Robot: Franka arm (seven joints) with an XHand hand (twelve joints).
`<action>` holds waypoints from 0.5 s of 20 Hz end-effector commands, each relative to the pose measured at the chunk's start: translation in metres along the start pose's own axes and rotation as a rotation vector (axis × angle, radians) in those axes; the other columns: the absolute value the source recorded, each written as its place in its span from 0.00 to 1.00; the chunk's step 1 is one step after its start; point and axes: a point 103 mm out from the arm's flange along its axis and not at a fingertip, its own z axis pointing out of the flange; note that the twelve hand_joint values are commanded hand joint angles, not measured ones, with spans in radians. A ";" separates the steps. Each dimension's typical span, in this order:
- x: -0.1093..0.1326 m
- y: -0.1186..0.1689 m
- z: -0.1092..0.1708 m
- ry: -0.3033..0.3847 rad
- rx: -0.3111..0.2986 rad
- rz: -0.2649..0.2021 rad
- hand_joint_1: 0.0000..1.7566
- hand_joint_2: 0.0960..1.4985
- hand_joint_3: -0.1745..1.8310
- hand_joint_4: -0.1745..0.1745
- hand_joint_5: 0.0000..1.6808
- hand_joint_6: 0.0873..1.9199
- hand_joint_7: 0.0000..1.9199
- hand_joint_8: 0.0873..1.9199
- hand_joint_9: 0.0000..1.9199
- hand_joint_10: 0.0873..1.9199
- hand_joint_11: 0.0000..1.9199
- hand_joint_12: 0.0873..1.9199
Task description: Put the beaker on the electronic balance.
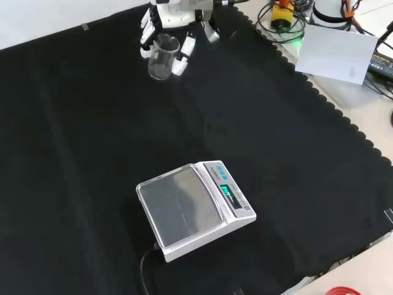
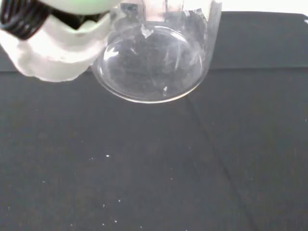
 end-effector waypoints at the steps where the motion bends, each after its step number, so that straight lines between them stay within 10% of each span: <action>1: 0.079 -0.003 -0.018 -0.035 -0.019 -0.065 0.61 0.59 0.19 1.00 0.69 0.35 0.63 0.37 0.68 0.30 0.51 0.57; 10: 0.128 0.003 -0.019 0.045 -0.016 -0.205 0.62 0.59 0.19 1.00 0.69 0.35 0.63 0.37 0.68 0.30 0.51 0.57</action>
